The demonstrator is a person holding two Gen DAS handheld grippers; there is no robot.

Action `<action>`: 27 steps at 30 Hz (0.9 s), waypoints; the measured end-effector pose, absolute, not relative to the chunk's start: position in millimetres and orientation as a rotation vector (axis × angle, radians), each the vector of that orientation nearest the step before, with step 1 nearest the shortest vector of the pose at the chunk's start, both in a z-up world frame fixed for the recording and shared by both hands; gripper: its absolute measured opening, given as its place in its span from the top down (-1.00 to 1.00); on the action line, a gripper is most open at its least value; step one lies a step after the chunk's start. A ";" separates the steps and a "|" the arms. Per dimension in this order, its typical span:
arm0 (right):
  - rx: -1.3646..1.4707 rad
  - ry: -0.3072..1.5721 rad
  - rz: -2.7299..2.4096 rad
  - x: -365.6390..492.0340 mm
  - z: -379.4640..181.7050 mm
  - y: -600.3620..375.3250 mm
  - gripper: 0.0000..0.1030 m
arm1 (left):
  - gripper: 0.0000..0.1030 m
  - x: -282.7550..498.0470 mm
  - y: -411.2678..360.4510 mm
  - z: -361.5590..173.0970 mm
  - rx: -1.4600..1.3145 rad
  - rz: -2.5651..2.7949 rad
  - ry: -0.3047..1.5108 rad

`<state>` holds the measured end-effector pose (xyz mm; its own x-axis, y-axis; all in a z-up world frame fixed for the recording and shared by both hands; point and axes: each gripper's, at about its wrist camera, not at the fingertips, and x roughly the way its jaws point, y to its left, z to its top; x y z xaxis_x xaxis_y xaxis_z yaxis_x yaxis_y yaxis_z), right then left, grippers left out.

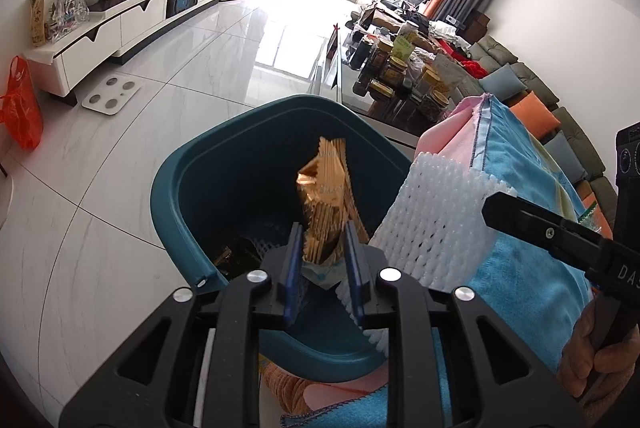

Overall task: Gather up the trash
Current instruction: 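Open the left gripper over the bin to drop the wrapper while the right gripper releases the foam net, then move both grippers back over the table toward the tissue and orange peel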

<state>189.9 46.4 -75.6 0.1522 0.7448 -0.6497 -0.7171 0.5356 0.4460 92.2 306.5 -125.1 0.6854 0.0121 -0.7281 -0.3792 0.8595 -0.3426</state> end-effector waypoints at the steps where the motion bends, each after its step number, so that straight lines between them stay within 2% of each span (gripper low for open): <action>1: 0.039 0.955 1.047 190.5 -75.3 45.4 0.65 | 0.25 92.9 307.8 -128.8 -0.508 0.232 0.793; 10: 0.037 0.954 1.031 190.6 -76.7 40.6 0.46 | 0.22 94.8 310.7 -137.7 -0.548 0.244 0.774; 17: 0.034 0.937 1.040 186.7 -72.4 30.4 0.45 | 0.22 80.2 308.2 -124.4 -0.534 0.230 0.739; 21: 0.029 0.903 1.040 178.7 -64.3 14.1 0.45 | 0.12 69.7 296.9 -113.4 -0.515 0.194 0.713; 27: 0.032 0.840 1.002 166.6 -50.1 -34.0 0.31 | 0.01 66.4 258.6 -87.8 -0.454 0.084 0.668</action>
